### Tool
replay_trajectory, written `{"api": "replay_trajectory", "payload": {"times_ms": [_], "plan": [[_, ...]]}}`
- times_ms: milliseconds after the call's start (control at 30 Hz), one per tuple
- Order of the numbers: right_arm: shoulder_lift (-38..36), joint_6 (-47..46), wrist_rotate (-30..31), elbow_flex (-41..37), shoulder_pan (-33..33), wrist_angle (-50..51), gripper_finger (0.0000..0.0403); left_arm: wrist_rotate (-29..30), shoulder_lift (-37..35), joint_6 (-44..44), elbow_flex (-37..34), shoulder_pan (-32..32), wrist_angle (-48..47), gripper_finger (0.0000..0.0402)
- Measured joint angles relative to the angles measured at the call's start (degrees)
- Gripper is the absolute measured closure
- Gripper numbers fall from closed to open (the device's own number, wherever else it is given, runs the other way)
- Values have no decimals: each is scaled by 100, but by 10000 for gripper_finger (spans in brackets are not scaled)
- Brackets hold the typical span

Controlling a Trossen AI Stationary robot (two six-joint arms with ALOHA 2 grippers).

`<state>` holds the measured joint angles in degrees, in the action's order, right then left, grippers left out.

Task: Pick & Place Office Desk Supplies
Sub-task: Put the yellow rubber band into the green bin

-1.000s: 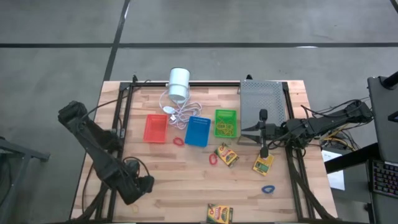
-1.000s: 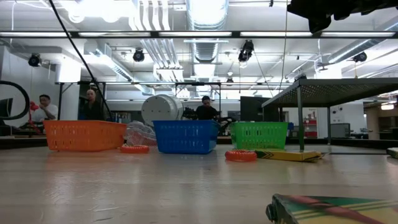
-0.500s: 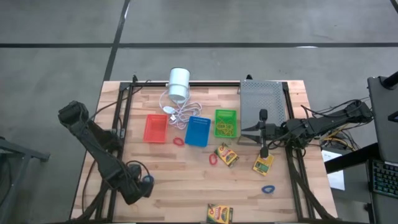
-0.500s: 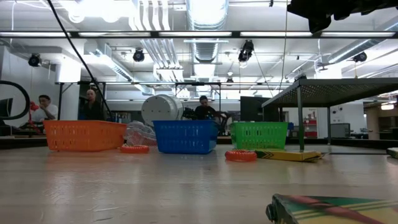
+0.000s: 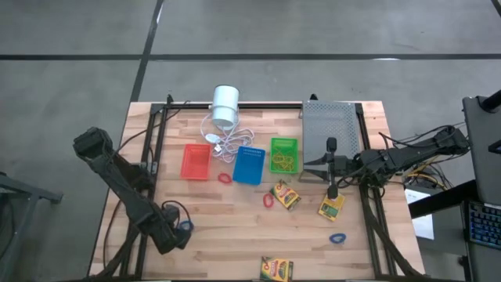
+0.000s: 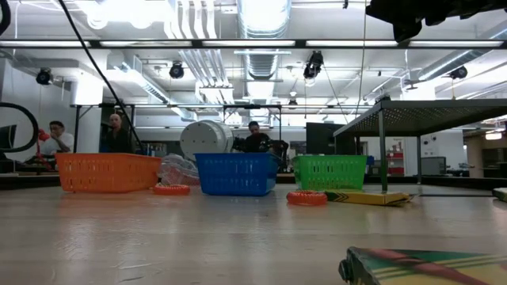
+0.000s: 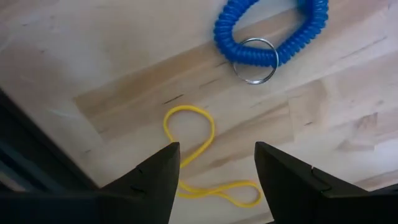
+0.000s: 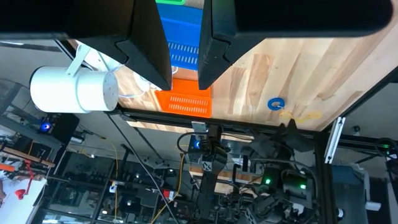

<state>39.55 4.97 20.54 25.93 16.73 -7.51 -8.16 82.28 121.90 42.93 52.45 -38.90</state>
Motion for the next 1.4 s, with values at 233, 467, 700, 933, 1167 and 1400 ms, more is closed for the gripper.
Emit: {"api": "replay_trajectory", "payload": {"times_ms": [233,467,700,933,1167,1400], "plan": [[0,-2,1,0,1,-2,328,216,6,-3,-277,-4,645,188],[0,0,1,0,0,0,328,57,192,-4,-527,-4,1170,188],[0,-1,1,0,0,-1,328,-85,221,3,-583,-9,1238,196],[-1,0,0,0,0,-1,328,-104,221,108,-587,-9,1198,233],[-2,0,1,0,0,0,328,-119,225,155,-592,-22,1178,283],[0,0,1,0,2,0,328,-86,232,302,-594,-80,1336,293]]}}
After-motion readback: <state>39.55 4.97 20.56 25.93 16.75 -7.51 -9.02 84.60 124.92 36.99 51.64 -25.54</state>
